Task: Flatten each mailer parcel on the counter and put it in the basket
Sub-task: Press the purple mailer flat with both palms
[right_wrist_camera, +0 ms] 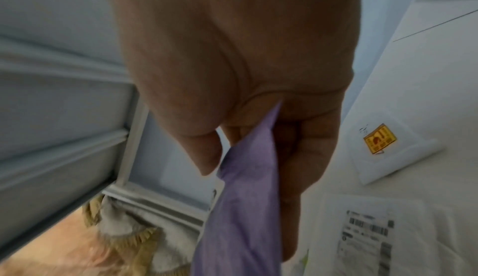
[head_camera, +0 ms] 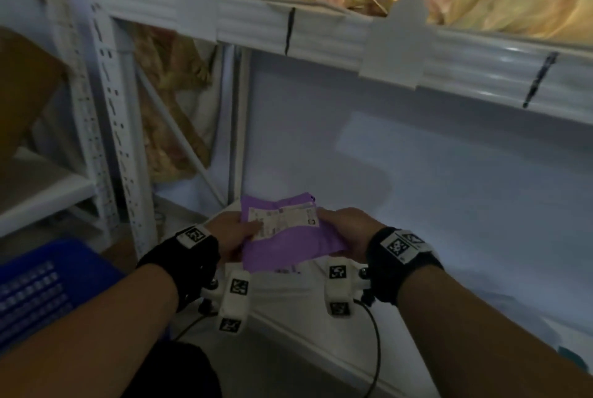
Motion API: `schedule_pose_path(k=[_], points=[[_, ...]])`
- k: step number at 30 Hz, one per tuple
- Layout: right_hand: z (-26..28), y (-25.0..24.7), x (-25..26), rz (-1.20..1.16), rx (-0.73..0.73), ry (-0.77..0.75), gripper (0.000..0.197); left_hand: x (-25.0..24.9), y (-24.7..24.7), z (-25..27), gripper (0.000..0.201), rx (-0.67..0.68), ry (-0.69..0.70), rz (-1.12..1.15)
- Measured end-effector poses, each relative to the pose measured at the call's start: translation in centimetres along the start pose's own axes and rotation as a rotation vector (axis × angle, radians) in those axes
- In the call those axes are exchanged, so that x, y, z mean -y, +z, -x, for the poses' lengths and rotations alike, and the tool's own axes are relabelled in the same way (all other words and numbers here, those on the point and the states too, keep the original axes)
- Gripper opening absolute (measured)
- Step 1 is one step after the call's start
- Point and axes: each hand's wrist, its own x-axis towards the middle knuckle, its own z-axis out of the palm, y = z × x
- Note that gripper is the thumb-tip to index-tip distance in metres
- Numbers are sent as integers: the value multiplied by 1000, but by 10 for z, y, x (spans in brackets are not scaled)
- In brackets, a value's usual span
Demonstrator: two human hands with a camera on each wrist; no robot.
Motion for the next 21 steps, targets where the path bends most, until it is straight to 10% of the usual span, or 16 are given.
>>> schedule_pose_path(k=[21], points=[[-58, 241, 45, 670, 272, -232, 21, 58, -225, 66, 19, -314, 17, 109]])
